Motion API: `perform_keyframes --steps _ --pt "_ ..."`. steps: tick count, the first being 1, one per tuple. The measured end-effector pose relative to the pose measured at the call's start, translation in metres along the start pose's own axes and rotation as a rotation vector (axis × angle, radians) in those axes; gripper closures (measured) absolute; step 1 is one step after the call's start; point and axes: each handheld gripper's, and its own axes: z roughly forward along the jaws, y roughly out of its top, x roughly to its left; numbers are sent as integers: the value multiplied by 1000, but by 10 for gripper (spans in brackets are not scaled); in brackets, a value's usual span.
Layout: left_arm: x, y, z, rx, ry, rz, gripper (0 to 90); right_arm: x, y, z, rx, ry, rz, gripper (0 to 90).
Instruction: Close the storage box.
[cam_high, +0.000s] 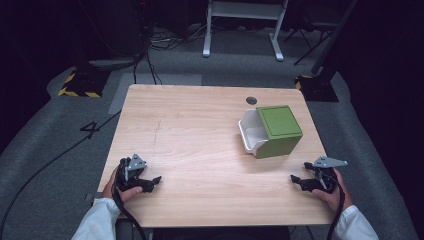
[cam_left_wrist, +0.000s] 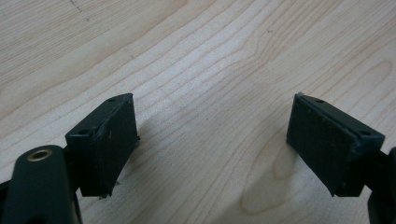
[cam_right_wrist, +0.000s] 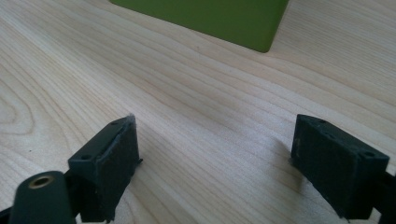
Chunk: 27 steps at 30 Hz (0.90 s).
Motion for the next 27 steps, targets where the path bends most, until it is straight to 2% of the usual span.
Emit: perform_keyframes --steps 27 --pt "0 0 0 1 1 -4 161 1 1 1 -1 -1 1 147"
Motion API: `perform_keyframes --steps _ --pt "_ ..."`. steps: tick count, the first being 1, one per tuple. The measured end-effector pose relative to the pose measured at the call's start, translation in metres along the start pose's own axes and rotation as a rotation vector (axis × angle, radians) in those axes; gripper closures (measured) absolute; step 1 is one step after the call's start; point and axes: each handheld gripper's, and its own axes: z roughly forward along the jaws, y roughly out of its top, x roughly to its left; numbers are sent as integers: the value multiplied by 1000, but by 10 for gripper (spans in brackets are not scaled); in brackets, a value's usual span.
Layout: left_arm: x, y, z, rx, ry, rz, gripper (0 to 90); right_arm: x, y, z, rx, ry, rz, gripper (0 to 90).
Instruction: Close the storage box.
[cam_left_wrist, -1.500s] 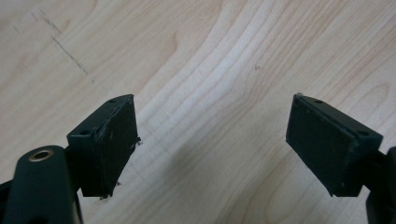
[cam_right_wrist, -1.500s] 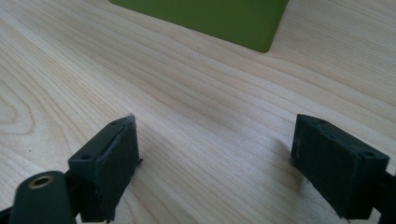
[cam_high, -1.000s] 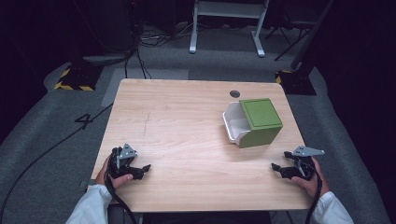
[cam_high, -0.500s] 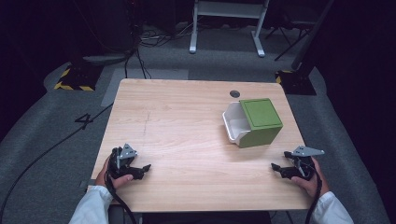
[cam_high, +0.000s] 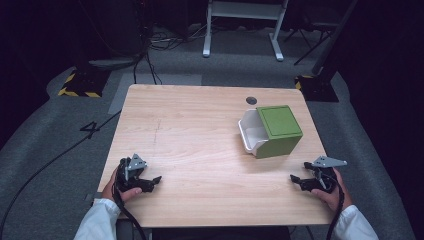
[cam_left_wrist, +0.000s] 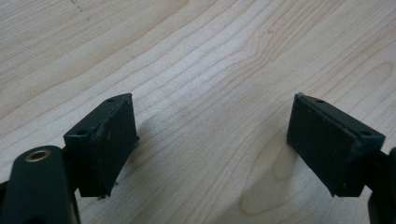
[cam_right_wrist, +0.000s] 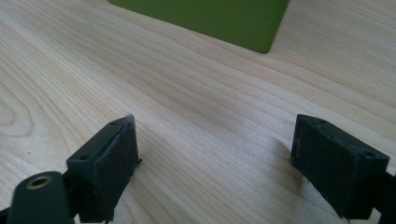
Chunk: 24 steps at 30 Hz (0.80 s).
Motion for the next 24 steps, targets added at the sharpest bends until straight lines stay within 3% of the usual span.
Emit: perform_keyframes --steps 24 --pt "0 2 1 6 9 1 146 0 0 0 0 2 -1 147"
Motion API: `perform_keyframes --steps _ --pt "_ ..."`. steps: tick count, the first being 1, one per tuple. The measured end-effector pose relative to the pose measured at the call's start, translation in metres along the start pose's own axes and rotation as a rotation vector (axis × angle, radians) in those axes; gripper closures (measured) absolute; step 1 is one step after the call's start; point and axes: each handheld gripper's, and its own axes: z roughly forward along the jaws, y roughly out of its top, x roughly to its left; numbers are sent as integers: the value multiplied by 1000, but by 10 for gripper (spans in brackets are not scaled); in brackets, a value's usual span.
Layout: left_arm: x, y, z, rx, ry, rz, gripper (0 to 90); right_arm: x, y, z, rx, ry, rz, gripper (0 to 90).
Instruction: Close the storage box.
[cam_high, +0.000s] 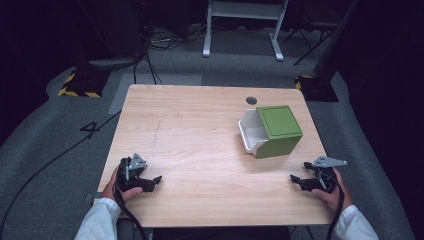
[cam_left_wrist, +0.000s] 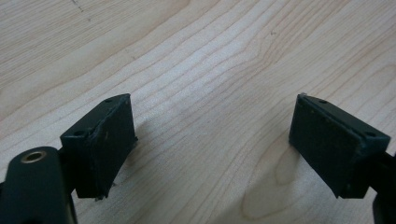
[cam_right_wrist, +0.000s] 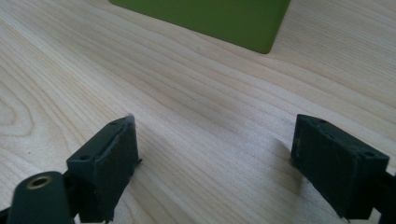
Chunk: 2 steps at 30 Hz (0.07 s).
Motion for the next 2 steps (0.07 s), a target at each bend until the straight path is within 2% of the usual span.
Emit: perform_keyframes --steps 2 --pt "0 0 0 1 0 0 146 0 0 0 0 0 0 147"
